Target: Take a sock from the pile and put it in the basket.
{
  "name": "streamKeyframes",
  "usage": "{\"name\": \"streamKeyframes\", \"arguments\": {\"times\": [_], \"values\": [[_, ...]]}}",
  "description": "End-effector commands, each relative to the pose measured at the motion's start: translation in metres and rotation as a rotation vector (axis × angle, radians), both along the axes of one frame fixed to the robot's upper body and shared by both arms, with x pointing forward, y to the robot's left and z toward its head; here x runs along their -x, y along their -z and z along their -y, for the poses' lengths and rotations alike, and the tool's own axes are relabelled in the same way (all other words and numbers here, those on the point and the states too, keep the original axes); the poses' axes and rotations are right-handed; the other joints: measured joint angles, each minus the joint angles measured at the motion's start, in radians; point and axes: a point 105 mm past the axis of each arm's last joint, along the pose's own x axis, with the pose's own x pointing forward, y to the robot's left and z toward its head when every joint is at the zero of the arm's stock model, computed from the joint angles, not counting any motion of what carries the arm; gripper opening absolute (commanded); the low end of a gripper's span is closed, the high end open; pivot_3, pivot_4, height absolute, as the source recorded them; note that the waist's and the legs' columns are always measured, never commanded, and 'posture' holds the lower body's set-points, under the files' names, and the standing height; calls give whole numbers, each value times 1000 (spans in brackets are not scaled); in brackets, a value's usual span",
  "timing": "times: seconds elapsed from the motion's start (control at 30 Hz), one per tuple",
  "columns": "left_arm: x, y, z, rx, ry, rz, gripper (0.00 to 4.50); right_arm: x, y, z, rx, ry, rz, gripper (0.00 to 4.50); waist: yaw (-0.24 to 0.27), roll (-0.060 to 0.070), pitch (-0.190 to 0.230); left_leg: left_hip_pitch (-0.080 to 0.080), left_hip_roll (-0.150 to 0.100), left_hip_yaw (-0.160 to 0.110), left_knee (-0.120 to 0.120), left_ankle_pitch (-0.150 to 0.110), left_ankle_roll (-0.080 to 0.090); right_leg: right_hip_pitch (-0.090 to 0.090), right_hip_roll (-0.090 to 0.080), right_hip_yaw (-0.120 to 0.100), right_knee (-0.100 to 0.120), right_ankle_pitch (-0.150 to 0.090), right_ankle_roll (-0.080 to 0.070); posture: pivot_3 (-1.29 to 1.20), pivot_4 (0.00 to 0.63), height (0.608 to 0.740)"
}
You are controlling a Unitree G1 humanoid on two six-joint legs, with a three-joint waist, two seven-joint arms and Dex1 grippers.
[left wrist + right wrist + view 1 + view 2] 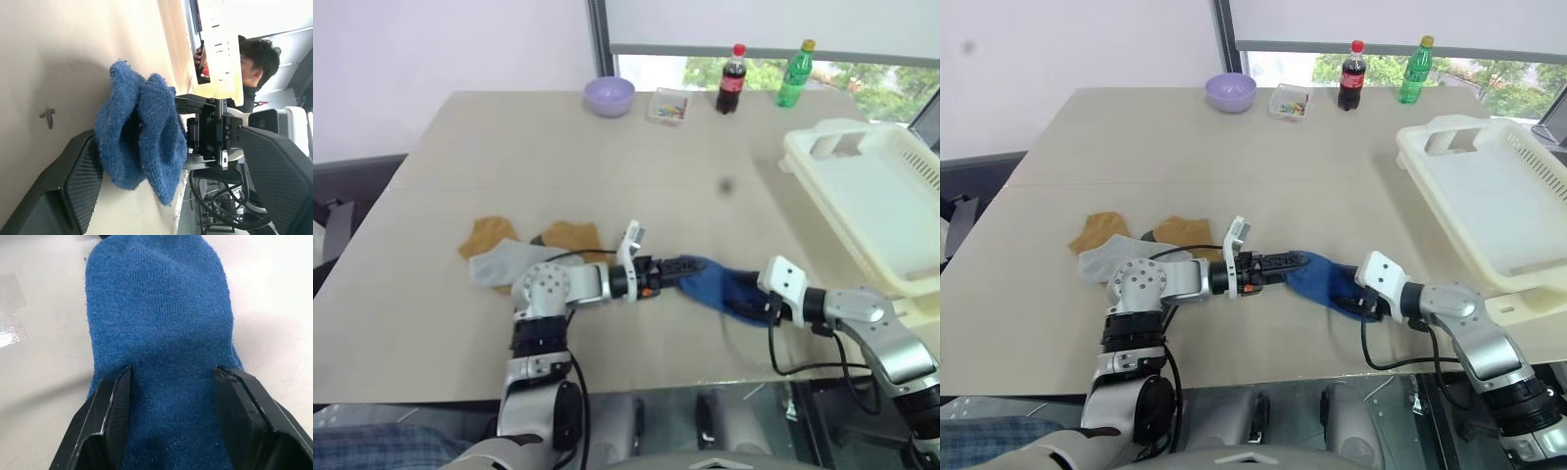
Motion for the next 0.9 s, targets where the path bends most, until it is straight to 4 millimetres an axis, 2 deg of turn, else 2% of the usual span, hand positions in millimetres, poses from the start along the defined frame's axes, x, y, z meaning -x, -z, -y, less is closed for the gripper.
{"name": "streamKeyframes", "arguments": {"times": [0.03,0.4,0.57,0.9], "values": [[8,-15,4,88,57,28,4458,5,21,7,61,21,-73,2684,0,0,1,0,0,0,0,0,0,0,0,0,0,0,0,0,150,735],[25,-41,26,246,177,78,4458,8,18,11,61,28,-68,2684,3,-3,3,-3,0,-1,-1,0,-1,-1,-1,-1,-4,0,0,0,150,735],[21,-37,37,242,180,67,4458,6,13,8,53,32,-47,2684,4,-4,4,-3,0,-1,-2,0,-1,-1,-1,-1,-5,0,0,0,150,735],[23,-35,47,264,235,76,4458,10,-13,15,22,75,22,2684,11,-3,9,-8,-1,-1,-3,1,1,-6,-1,-2,-6,0,0,0,150,735]]}}
